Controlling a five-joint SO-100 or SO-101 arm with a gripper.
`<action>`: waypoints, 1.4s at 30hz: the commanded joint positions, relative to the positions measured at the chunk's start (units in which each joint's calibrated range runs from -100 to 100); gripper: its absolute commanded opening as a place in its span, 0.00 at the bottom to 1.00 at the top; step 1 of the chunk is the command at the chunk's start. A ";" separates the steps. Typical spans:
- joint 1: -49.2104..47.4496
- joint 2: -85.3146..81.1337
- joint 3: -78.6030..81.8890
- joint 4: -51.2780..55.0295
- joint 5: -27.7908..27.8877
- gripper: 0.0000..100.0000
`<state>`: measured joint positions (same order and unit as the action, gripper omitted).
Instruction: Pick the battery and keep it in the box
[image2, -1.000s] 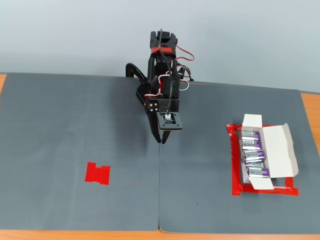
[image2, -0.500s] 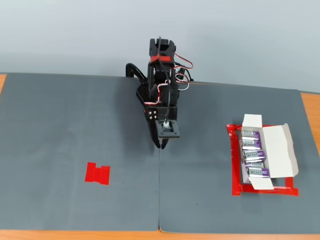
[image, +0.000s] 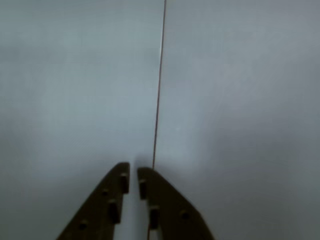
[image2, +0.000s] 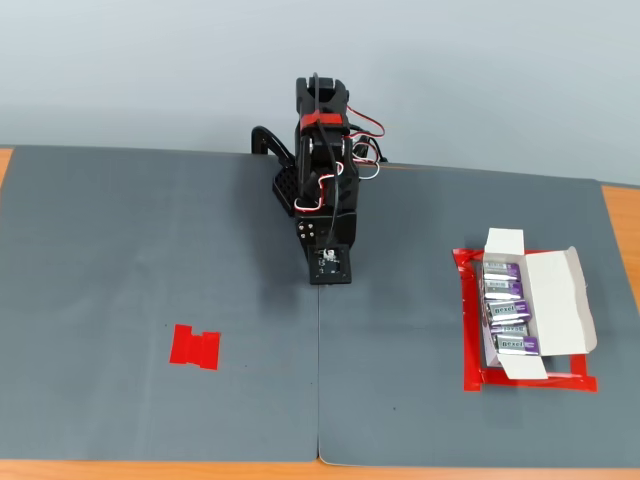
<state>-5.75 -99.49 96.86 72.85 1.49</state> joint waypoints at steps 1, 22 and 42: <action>0.12 -0.17 -3.73 1.28 -0.99 0.02; 0.34 0.08 -4.27 1.45 -1.98 0.02; 0.41 0.17 -4.27 1.45 -1.98 0.02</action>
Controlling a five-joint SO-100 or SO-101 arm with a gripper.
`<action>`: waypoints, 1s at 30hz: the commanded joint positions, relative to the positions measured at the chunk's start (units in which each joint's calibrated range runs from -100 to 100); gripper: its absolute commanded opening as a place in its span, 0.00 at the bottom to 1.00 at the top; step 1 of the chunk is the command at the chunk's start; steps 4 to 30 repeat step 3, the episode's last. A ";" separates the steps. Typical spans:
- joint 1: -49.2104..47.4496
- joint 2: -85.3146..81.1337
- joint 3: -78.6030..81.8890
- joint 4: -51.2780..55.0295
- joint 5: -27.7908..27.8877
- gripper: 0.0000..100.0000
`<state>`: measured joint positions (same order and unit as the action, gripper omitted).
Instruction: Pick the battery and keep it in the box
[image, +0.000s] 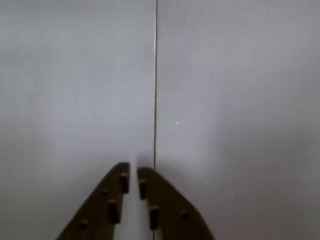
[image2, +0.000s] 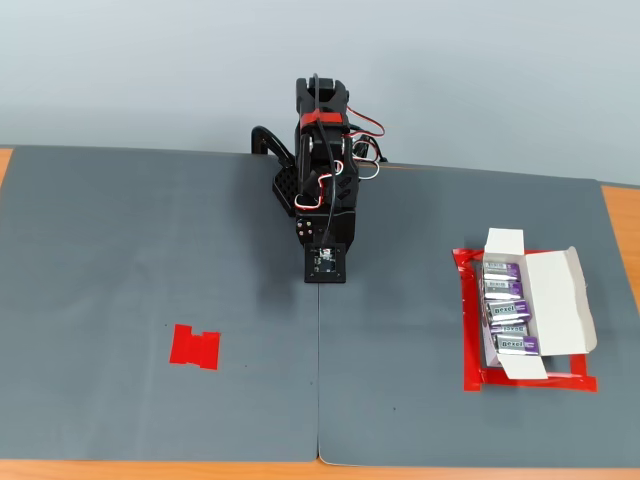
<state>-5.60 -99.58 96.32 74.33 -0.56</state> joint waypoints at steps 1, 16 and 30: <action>0.19 0.25 -3.74 -0.02 0.07 0.02; 0.27 0.25 -3.74 -0.02 0.07 0.02; 0.27 0.25 -3.74 -0.02 0.07 0.02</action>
